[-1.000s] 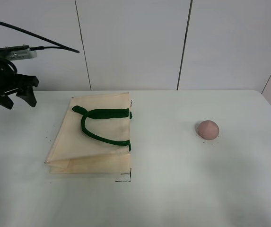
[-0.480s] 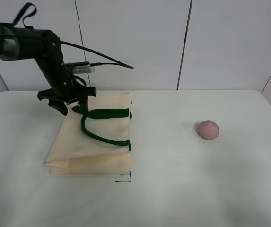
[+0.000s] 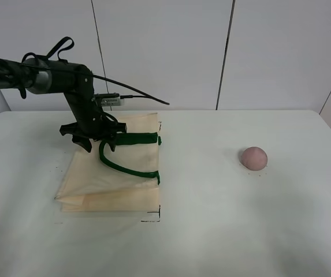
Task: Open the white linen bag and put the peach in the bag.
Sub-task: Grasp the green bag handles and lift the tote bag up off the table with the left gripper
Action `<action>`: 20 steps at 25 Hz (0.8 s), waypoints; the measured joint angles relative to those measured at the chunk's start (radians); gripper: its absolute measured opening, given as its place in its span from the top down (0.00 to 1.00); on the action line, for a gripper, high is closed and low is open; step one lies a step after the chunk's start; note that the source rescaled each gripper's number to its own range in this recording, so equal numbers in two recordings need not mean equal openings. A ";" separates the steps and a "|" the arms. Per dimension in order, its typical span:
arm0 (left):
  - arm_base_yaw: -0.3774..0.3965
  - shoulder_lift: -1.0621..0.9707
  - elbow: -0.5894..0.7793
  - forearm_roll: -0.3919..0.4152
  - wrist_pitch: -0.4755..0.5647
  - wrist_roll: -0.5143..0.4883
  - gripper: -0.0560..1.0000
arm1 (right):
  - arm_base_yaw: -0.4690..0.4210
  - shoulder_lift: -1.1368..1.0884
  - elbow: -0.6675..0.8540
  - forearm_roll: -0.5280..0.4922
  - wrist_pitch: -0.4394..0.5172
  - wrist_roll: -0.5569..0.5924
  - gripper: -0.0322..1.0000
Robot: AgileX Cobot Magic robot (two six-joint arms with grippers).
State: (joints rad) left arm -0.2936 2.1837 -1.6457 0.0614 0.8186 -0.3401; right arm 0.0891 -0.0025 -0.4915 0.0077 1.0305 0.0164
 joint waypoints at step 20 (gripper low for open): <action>-0.003 0.092 -0.008 0.031 -0.048 -0.046 0.80 | 0.000 0.000 0.000 0.000 0.000 0.000 0.00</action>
State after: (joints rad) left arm -0.2968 2.2758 -1.6535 0.0925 0.7708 -0.3865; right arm 0.0891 -0.0025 -0.4915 0.0077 1.0305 0.0164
